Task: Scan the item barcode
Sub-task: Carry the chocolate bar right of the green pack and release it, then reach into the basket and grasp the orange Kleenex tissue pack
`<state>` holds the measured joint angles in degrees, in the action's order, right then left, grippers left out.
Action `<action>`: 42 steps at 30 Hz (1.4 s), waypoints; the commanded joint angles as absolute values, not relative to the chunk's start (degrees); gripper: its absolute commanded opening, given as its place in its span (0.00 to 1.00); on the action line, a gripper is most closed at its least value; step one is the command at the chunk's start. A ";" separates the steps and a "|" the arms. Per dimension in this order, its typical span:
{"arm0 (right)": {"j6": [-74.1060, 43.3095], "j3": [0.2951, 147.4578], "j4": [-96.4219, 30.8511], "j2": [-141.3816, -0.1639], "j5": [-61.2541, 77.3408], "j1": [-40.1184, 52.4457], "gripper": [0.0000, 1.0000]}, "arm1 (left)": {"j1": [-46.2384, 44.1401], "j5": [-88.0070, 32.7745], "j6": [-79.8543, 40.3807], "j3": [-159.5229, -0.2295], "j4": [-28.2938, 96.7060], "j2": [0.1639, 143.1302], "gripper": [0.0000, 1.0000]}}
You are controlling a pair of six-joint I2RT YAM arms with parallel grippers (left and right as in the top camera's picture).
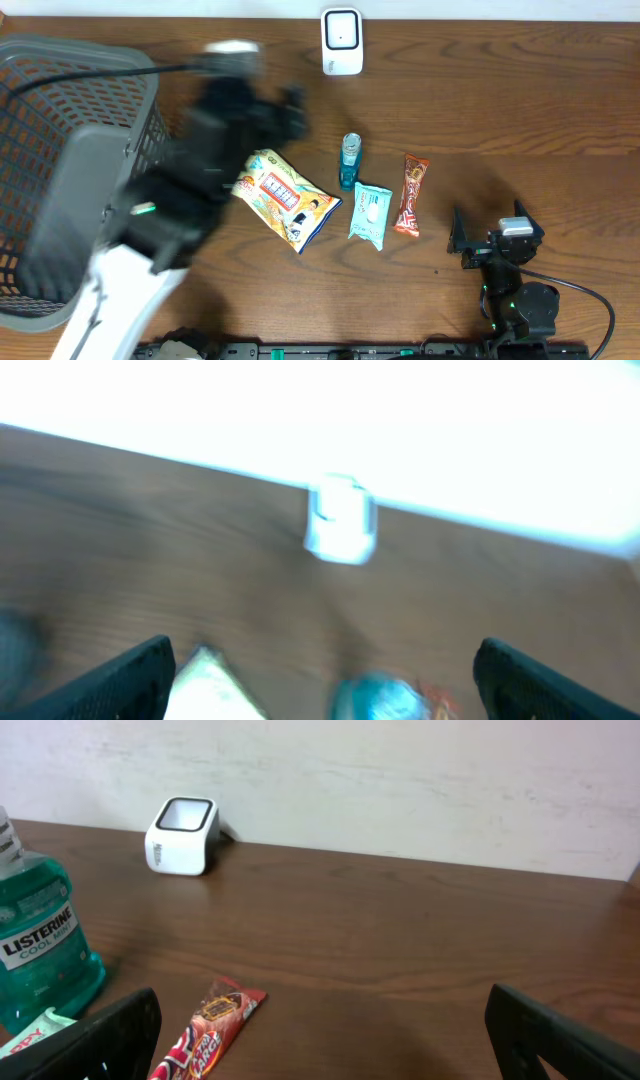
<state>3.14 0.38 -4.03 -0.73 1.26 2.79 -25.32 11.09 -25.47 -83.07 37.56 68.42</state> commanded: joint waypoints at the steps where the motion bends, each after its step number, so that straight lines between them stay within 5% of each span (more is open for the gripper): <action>1: 2.39 0.32 -4.29 -0.67 0.99 2.24 0.99 | -12.23 12.51 -28.64 -84.38 40.91 63.29 1.00; 9: 2.42 0.32 -4.29 -0.67 0.99 2.24 0.99 | 15.59 11.66 -31.48 -84.36 48.25 63.51 0.98; 16: 2.39 0.32 -4.29 -0.64 0.99 2.24 0.99 | 32.10 -11.92 -33.43 -84.36 50.63 76.58 0.98; 21: 2.39 0.32 -4.29 -0.67 0.99 2.24 0.99 | 34.54 -22.13 -35.70 -84.36 54.35 86.74 0.98; 42: 2.39 0.32 -4.29 -0.67 0.97 2.24 0.99 | 34.26 -31.09 -30.52 -84.33 58.26 109.56 0.98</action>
<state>3.14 0.38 -4.05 -0.73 1.26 2.81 34.35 -27.27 -31.46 -83.61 58.11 107.48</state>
